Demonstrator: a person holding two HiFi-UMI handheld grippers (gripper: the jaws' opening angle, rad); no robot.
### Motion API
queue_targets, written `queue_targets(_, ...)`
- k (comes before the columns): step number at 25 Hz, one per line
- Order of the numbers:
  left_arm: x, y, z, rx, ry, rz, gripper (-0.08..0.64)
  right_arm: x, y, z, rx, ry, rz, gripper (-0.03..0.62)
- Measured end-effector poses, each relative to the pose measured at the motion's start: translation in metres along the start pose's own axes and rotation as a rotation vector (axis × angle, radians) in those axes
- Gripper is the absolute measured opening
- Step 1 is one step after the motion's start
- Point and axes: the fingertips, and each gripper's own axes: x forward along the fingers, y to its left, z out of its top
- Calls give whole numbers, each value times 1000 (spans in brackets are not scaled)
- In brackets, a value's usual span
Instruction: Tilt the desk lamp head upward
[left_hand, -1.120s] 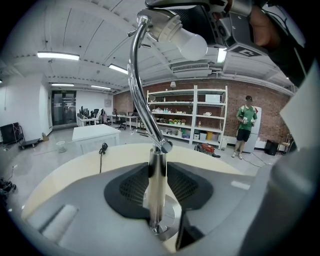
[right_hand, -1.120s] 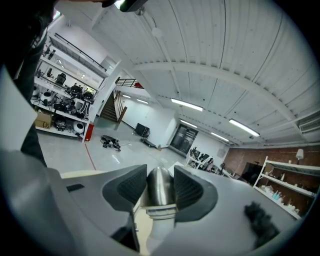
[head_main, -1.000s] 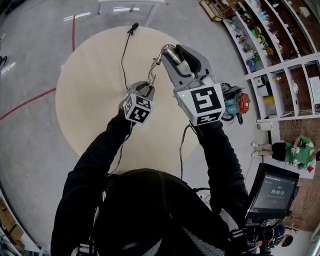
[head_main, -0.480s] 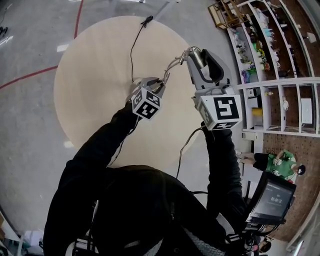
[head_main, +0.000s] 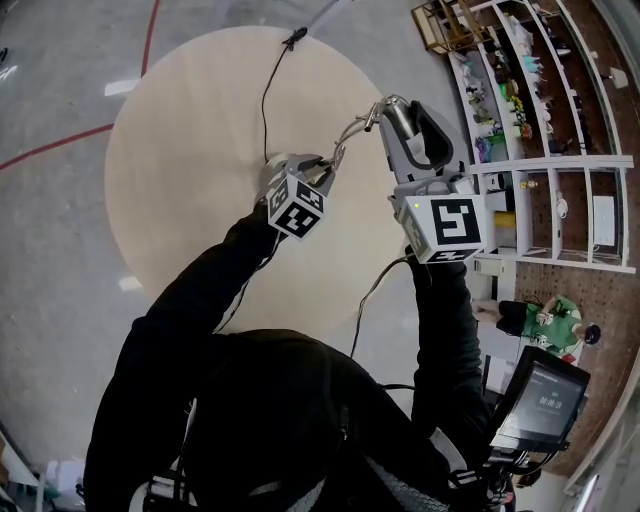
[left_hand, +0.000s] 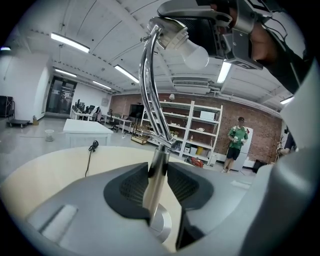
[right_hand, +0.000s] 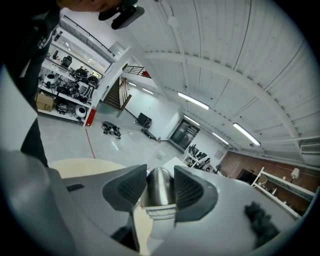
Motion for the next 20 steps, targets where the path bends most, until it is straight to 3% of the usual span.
queue_targets(20, -8, 1, -9, -19, 40, 1, 129, 1, 9, 11, -35, -21, -6, 179)
